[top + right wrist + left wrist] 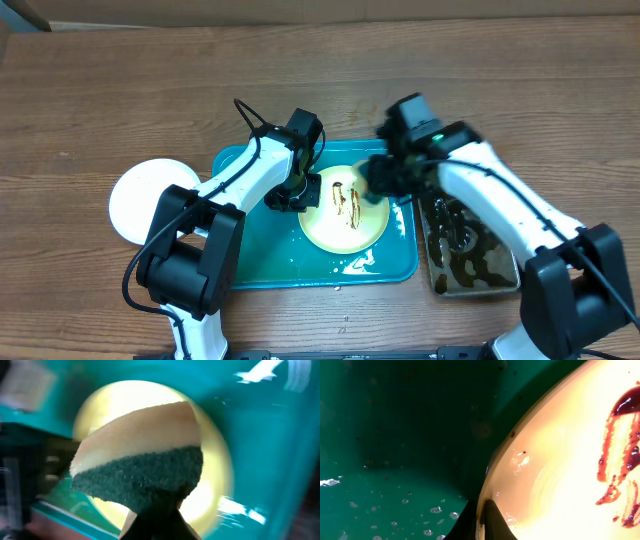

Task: Clean dirty plates on tray and stack at the side
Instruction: 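Bring the sponge from the basin to the yellow plate, then scrub the yellow plate with the sponge while left gripper holds it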

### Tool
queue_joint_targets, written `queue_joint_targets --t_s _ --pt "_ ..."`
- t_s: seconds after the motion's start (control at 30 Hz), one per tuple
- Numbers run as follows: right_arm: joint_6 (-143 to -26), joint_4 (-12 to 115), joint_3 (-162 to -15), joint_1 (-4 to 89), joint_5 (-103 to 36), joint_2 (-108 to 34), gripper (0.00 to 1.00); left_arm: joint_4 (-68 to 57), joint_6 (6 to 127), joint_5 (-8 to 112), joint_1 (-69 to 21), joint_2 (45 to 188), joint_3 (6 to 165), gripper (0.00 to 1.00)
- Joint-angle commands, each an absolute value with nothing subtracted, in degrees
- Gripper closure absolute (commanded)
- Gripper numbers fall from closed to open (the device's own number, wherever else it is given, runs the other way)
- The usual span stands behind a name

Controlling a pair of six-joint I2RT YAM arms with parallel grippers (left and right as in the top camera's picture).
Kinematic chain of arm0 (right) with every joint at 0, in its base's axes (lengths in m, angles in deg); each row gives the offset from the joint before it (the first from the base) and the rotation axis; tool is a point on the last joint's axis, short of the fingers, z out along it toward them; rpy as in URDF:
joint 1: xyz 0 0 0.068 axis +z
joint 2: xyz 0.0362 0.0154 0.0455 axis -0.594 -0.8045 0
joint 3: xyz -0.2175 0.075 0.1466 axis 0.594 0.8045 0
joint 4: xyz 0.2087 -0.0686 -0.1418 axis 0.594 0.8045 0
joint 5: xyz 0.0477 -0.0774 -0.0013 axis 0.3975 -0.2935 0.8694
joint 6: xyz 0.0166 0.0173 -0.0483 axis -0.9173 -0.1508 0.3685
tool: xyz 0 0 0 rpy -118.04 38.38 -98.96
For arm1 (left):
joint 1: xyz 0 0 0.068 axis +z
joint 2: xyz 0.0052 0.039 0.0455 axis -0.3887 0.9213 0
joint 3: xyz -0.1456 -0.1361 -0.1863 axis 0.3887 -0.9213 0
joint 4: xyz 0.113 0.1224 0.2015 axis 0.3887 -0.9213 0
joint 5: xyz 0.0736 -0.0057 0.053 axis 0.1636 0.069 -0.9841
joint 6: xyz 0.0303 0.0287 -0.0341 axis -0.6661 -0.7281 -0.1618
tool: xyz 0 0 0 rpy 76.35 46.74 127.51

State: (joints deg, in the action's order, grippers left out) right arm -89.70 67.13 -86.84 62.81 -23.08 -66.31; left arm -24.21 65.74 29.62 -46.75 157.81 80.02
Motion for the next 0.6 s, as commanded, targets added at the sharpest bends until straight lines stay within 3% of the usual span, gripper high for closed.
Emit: queue_joint_targets --t_s 0.0,0.57 --pt "-97.96 64.15 -86.97 65.96 -22.16 -68.38 0.96 -24.28 64.69 26.89 -46.56 159.31 79.26 0.96" --pt "-111.05 50.65 -86.97 71.44 -21.52 -76.84 0.96 -24.06 65.13 28.38 -46.58 159.31 79.26 0.96"
